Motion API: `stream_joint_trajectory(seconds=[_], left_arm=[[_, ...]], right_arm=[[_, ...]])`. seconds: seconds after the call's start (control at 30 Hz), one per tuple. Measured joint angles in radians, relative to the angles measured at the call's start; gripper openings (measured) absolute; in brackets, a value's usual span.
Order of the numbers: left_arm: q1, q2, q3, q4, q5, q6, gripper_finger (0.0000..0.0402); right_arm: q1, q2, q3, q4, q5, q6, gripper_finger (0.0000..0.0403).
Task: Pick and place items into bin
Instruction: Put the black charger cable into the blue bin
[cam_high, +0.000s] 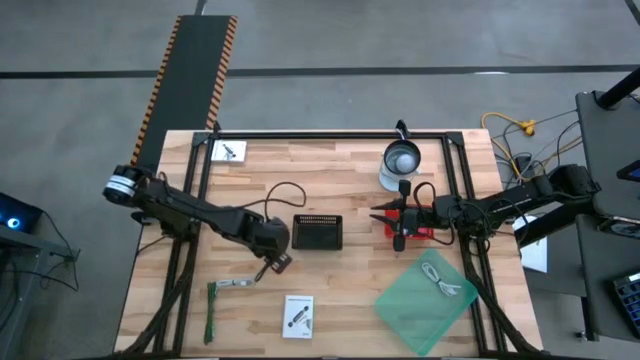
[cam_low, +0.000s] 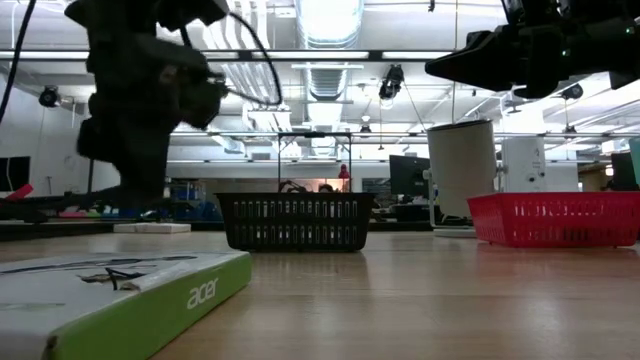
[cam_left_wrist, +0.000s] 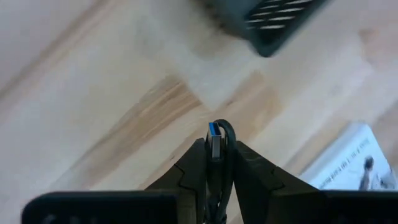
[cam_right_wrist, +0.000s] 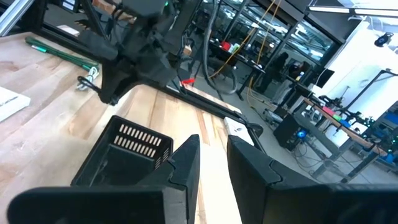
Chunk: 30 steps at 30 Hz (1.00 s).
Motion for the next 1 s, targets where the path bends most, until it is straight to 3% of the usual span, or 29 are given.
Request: stream_joint_trajectory(seconds=[0.3, 0.67, 1.0], left_arm=[[-0.002, -0.051, 0.021, 0.130, -0.005, 0.323, 0.0044], [0.000, -0.052, 0.016, 0.310, -0.126, 0.679, 0.0044], [0.006, -0.050, 0.015, 0.509, -0.169, 0.983, 0.0044]], right_arm=[[0.000, 0.000, 0.000, -0.004, 0.000, 0.000, 0.0068], [0.000, 0.000, 0.000, -0.005, 0.000, 0.003, 0.0068], [0.000, 0.000, 0.000, -0.004, 0.000, 0.000, 0.0068]])
